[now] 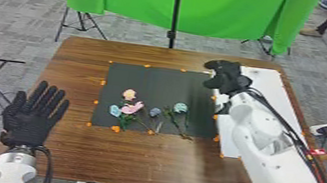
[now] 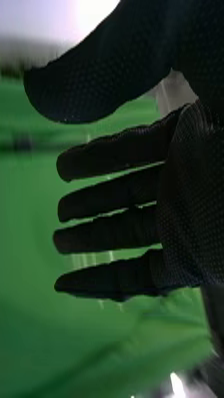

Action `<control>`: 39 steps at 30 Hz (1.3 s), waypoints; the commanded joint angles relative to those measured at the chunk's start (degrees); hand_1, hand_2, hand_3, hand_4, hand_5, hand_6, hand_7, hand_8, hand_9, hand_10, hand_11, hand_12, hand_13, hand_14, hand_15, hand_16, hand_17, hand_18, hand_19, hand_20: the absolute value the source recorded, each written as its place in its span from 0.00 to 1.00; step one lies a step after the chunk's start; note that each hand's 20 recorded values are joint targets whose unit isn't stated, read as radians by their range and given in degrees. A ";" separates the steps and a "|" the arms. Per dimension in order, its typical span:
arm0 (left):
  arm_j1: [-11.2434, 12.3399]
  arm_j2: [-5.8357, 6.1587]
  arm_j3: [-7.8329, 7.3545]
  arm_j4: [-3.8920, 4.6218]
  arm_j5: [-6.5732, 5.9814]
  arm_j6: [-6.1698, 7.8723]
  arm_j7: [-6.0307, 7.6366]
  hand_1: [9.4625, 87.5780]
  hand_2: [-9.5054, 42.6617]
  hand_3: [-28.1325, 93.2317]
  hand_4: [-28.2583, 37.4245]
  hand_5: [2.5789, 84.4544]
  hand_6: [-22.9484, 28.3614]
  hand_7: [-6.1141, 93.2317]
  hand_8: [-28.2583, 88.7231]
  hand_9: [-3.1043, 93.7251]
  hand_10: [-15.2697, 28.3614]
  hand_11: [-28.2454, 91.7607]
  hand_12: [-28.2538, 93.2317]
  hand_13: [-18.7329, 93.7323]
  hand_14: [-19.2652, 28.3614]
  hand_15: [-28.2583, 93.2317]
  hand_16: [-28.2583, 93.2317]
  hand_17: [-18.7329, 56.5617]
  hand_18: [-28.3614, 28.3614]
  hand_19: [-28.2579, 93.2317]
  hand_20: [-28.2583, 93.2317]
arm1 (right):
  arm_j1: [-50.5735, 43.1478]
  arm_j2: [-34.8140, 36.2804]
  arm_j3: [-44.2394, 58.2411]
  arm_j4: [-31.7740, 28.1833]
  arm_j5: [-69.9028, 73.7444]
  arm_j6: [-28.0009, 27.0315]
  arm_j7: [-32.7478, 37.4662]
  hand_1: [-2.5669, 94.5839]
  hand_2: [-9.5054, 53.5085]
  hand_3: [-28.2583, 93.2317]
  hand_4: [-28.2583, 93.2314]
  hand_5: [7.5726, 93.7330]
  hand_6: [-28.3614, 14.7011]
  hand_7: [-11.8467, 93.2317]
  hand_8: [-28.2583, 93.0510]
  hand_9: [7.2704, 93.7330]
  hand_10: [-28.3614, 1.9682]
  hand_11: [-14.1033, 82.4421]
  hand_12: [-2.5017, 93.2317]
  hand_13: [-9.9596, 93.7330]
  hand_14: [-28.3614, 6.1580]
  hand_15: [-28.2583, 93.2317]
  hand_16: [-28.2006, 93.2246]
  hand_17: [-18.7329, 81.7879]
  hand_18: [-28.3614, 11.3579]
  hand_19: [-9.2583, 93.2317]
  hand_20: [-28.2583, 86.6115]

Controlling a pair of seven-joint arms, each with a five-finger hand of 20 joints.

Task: Arrange flowers

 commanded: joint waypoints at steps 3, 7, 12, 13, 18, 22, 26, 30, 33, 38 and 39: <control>-0.64 1.04 1.69 0.47 -0.01 -1.41 0.77 0.25 0.37 0.87 0.00 0.51 0.62 0.15 0.16 0.44 0.70 0.39 0.31 0.44 0.75 0.50 0.17 0.15 0.75 0.53 0.33 | 16.05 6.25 -0.69 15.00 5.46 1.99 7.40 0.40 0.00 0.92 0.00 0.41 0.55 0.23 0.14 0.43 0.45 0.24 0.16 0.46 0.42 0.40 0.36 0.35 0.24 0.59 0.38; -1.34 1.12 2.54 0.70 -0.23 -1.55 0.61 0.25 0.37 0.87 0.00 0.51 0.62 0.15 0.16 0.44 0.70 0.39 0.31 0.44 0.75 0.50 0.17 0.15 0.75 0.53 0.33 | 20.26 6.38 -1.76 21.53 1.93 -1.10 8.24 0.40 0.00 0.91 0.00 0.38 0.54 0.23 0.13 0.39 0.45 0.24 0.16 0.44 0.41 0.40 0.36 0.35 0.25 0.60 0.38; -1.49 1.21 3.21 0.68 -0.36 -1.50 0.60 0.25 0.37 0.87 0.00 0.51 0.62 0.15 0.16 0.44 0.70 0.39 0.31 0.44 0.75 0.50 0.17 0.15 0.75 0.53 0.33 | 21.01 6.11 0.64 24.61 -5.25 -6.10 5.87 0.40 0.00 0.92 0.00 0.36 0.54 0.24 0.13 0.35 0.46 0.24 0.15 0.42 0.41 0.40 0.35 0.34 0.25 0.60 0.37; -1.59 1.23 3.22 0.71 -0.45 -1.52 0.67 0.25 0.37 0.87 0.00 0.51 0.62 0.15 0.16 0.44 0.70 0.39 0.31 0.44 0.75 0.50 0.17 0.15 0.75 0.53 0.33 | 21.45 5.91 0.83 25.24 -5.51 -7.46 6.03 0.40 0.00 0.92 0.00 0.36 0.54 0.24 0.13 0.35 0.46 0.23 0.15 0.41 0.42 0.40 0.35 0.33 0.25 0.60 0.37; -2.03 1.56 3.48 0.88 -0.46 -1.73 1.01 0.25 0.37 0.87 0.00 0.51 0.62 0.15 0.16 0.44 0.70 0.39 0.31 0.44 0.75 0.50 0.17 0.15 0.75 0.53 0.33 | 23.05 4.81 2.19 27.85 -7.92 -13.66 4.41 0.41 0.00 0.93 0.00 0.33 0.55 0.24 0.13 0.32 0.52 0.23 0.14 0.40 0.44 0.38 0.35 0.33 0.26 0.59 0.36; -2.15 1.64 3.80 0.96 -0.59 -1.66 0.73 0.25 0.37 0.87 0.00 0.51 0.62 0.15 0.16 0.44 0.70 0.39 0.31 0.44 0.75 0.50 0.17 0.15 0.75 0.53 0.33 | 22.88 3.58 3.55 28.51 -10.18 -16.54 1.09 0.43 0.00 0.93 0.00 0.29 0.56 0.24 0.13 0.30 0.55 0.22 0.14 0.39 0.45 0.38 0.35 0.33 0.27 0.58 0.36; -2.87 1.73 4.22 1.27 -0.48 -1.82 0.32 0.25 0.37 0.87 0.00 0.51 0.62 0.15 0.16 0.44 0.70 0.39 0.31 0.44 0.75 0.50 0.17 0.15 0.75 0.53 0.33 | 23.72 1.82 3.75 29.94 -11.83 -18.80 -2.38 0.40 0.15 0.93 0.00 0.25 0.57 0.24 0.13 0.27 0.58 0.22 0.13 0.38 0.47 0.37 0.36 0.32 0.27 0.58 0.36; -3.75 1.98 4.71 1.58 -0.43 -1.87 0.29 0.25 0.37 0.87 0.00 0.51 0.62 0.15 0.16 0.44 0.70 0.39 0.31 0.44 0.75 0.50 0.17 0.15 0.75 0.53 0.33 | 25.21 -0.26 3.04 31.96 -11.92 -19.05 -3.80 0.37 0.25 0.94 0.00 0.24 0.56 0.24 0.13 0.26 0.59 0.23 0.12 0.38 0.48 0.36 0.36 0.31 0.28 0.57 0.37; -4.51 2.17 5.38 1.80 -0.52 -2.01 0.28 0.25 0.37 0.87 0.00 0.51 0.62 0.15 0.16 0.44 0.70 0.39 0.31 0.44 0.75 0.50 0.17 0.15 0.75 0.53 0.33 | 26.92 -1.81 2.51 34.10 -13.95 -19.50 -4.95 0.36 0.31 0.94 0.00 0.24 0.57 0.24 0.13 0.26 0.59 0.22 0.12 0.37 0.48 0.36 0.36 0.31 0.28 0.57 0.37; -5.84 2.60 6.39 2.19 -0.49 -2.46 0.29 0.25 0.37 0.87 0.00 0.51 0.62 0.15 0.16 0.44 0.70 0.39 0.31 0.44 0.75 0.50 0.17 0.15 0.75 0.53 0.33 | 29.06 -3.53 3.17 37.08 -15.41 -22.09 -4.23 0.35 0.38 0.95 0.00 0.23 0.57 0.23 0.13 0.25 0.59 0.22 0.12 0.38 0.48 0.35 0.37 0.31 0.28 0.56 0.37; -5.93 2.71 6.51 2.18 -0.53 -2.43 0.41 0.25 0.37 0.87 0.00 0.51 0.62 0.15 0.16 0.44 0.70 0.39 0.31 0.43 0.75 0.50 0.17 0.15 0.75 0.53 0.33 | 29.31 -3.86 3.56 37.59 -15.89 -22.92 -4.09 0.35 0.40 0.95 0.00 0.23 0.57 0.23 0.13 0.25 0.59 0.22 0.12 0.38 0.48 0.35 0.37 0.31 0.28 0.56 0.37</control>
